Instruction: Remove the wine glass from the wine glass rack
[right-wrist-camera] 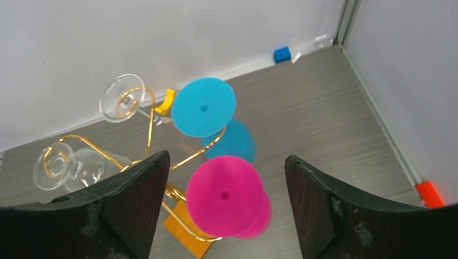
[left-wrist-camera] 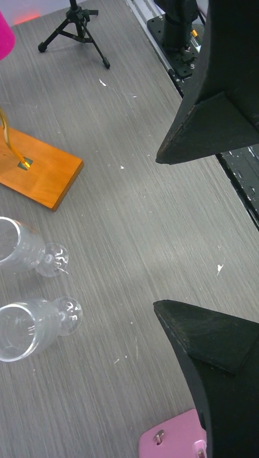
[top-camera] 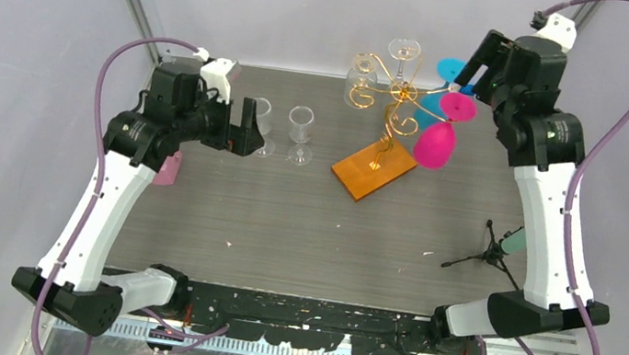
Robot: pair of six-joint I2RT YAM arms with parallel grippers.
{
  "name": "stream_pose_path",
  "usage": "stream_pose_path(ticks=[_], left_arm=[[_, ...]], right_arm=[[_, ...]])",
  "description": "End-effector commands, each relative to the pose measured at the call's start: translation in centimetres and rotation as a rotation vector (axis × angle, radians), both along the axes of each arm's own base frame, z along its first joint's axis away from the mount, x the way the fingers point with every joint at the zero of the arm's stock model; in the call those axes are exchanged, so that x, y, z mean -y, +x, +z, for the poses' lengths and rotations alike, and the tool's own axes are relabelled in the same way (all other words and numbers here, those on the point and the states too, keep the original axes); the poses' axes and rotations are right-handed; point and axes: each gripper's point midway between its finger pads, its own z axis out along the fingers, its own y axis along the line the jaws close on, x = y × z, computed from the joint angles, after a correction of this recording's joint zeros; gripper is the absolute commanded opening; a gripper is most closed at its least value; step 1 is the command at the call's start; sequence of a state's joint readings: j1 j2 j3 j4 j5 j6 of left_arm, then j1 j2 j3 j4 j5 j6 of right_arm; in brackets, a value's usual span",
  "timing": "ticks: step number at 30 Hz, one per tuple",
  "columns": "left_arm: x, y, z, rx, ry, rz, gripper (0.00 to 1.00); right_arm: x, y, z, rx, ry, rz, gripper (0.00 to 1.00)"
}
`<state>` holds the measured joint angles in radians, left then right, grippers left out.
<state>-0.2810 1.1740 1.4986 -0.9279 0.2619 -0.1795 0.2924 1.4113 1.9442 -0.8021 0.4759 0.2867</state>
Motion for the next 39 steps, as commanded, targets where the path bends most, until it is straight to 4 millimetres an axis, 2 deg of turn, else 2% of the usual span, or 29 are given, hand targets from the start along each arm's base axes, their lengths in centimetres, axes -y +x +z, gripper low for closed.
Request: stream_pose_path(ticks=[1, 2, 3, 6, 8, 12, 14, 18, 22, 27, 39], left_arm=[[0.4, 0.3, 2.0, 0.123, -0.053, -0.016, 1.0], [0.4, 0.2, 1.6, 0.116, -0.05, -0.015, 1.0], [0.4, 0.2, 1.3, 0.11, -0.047, -0.014, 1.0], [0.4, 0.1, 0.6, 0.098, -0.046, -0.013, 1.0], [0.3, 0.0, 0.5, 0.098, -0.046, -0.012, 1.0], [0.2, -0.1, 0.7, 0.105, -0.042, -0.006, 1.0], [0.1, 0.0, 0.7, 0.108, -0.038, -0.003, 1.0], [-0.1, 0.1, 0.7, 0.11, -0.025, 0.008, 1.0], [-0.1, 0.3, 0.7, 0.109, -0.021, 0.01, 1.0], [-0.1, 0.4, 0.7, 0.109, -0.021, 0.011, 1.0], [0.0, 0.5, 0.3, 0.098, -0.023, 0.009, 1.0]], right_arm=[[-1.0, 0.1, -2.3, -0.112, 0.221, 0.132, 0.83], [-1.4, 0.4, -2.8, -0.128, 0.262, 0.154, 0.83], [-0.9, 0.7, -3.2, -0.139, 0.282, 0.144, 0.83], [-1.1, 1.2, -4.3, -0.175, 0.368, 0.165, 0.82], [-0.3, 1.6, -5.2, -0.193, 0.4, 0.135, 0.81], [-0.1, 2.0, -7.0, -0.231, 0.449, 0.1, 0.76], [-0.1, 2.1, -7.4, -0.23, 0.467, 0.084, 0.76], [1.6, 1.9, -8.0, -0.21, 0.439, -0.009, 0.75], [1.2, 1.6, -8.5, -0.219, 0.454, 0.003, 0.75], [-0.1, 1.1, -8.8, -0.223, 0.522, 0.054, 0.65], [-0.5, 0.1, -6.8, -0.137, 0.6, 0.06, 0.35]])
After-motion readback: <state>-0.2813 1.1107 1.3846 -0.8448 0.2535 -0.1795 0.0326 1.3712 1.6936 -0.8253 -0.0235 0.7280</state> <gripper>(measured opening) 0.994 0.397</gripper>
